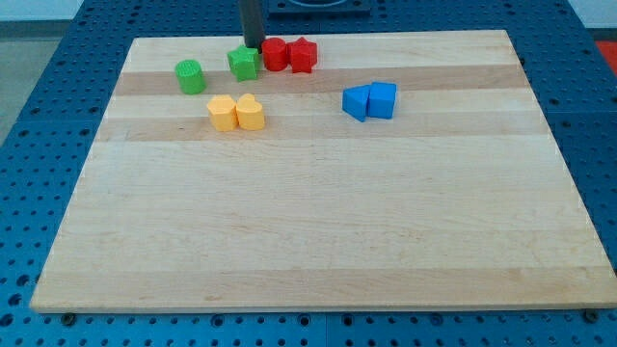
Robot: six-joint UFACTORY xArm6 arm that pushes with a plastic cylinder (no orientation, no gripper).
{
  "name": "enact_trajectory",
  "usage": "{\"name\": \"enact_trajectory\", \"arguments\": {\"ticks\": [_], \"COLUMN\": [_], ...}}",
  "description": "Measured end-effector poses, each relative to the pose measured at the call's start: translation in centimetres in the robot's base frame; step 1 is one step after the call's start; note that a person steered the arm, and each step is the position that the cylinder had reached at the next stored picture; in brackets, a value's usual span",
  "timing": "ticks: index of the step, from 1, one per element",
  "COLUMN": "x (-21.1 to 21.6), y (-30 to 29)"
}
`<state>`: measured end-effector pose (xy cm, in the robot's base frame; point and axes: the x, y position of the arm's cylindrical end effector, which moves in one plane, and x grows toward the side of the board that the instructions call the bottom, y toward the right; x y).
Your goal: Push the green star to the green circle
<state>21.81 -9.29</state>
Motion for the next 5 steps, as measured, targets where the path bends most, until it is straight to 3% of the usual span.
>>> {"name": "enact_trajectory", "arguments": {"ticks": [5], "x": [4.2], "y": [-1.0]}}
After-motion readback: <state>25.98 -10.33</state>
